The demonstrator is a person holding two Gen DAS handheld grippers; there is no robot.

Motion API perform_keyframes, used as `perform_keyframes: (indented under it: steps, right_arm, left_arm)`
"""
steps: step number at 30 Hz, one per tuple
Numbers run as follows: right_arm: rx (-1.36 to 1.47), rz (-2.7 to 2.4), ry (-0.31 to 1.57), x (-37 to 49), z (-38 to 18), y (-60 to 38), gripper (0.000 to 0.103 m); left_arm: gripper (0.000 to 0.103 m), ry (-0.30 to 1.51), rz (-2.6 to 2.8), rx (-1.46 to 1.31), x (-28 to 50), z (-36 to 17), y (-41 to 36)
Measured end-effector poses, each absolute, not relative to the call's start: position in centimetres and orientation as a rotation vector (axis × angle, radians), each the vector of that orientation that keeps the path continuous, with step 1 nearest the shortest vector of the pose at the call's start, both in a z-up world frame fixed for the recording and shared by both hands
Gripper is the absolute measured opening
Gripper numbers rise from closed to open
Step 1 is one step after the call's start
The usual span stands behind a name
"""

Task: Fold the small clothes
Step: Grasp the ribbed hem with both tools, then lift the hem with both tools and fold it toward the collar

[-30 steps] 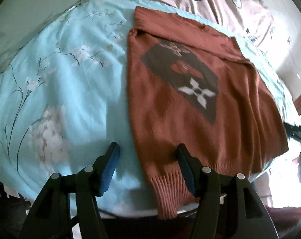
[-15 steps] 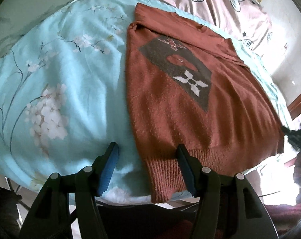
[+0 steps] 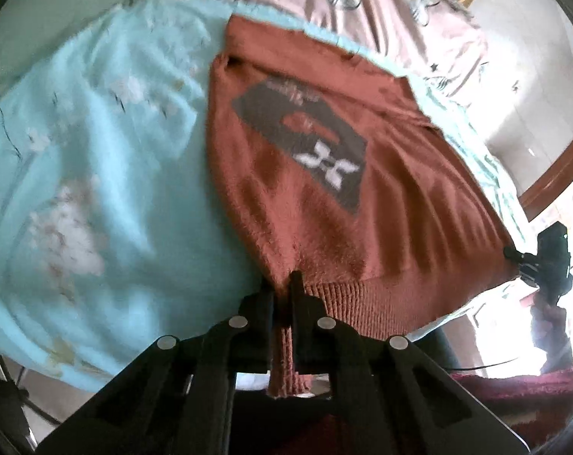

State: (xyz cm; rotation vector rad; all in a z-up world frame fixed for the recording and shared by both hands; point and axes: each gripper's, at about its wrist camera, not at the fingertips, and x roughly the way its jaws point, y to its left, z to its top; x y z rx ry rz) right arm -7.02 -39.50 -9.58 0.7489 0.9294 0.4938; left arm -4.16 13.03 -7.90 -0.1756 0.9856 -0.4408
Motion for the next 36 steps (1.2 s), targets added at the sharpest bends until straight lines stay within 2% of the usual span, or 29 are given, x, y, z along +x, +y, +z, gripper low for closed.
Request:
perform_keyframes:
  steps: [6,9,11,12,20,29,36]
  right_arm:
    - [0.771,0.553,0.984,-5.9,-10.8,-38.1,0.011]
    - [0.778,0.569,0.971,-5.6,-11.1,-37.9,0.011]
    - [0.770,0.571,0.954,-5.8,-10.7,-37.8,0.008]
    - [0.771,0.573,0.938,-6.1,-10.3,-38.0,0.008]
    - [0.796,0.581,0.905,-6.5,-9.7,-39.0,0.007]
    - [0.789,0.628,0.679,-1.2,-2.1,-39.3,0.007]
    - [0.728,0.562,0.593,8.2,1.6,-39.5,0.007]
  left_arm:
    - [0.006,1.023,-0.473,-0.265,-3.6,-9.0,13.9]
    - [0.015,1.051,-0.507,-0.306,-3.2,-9.9,13.6]
    - [0.015,1.048,-0.519,-0.306,-2.9,-10.3,13.3]
    - [0.007,1.036,-0.522,-0.301,-2.9,-10.3,13.2]
    - [0.004,0.972,-0.483,-0.387,-4.8,-9.9,15.9]
    - [0.004,0.816,-0.544,-0.411,-2.5,-3.1,14.9]
    - [0.004,0.640,-0.501,-0.442,4.8,3.0,14.7]
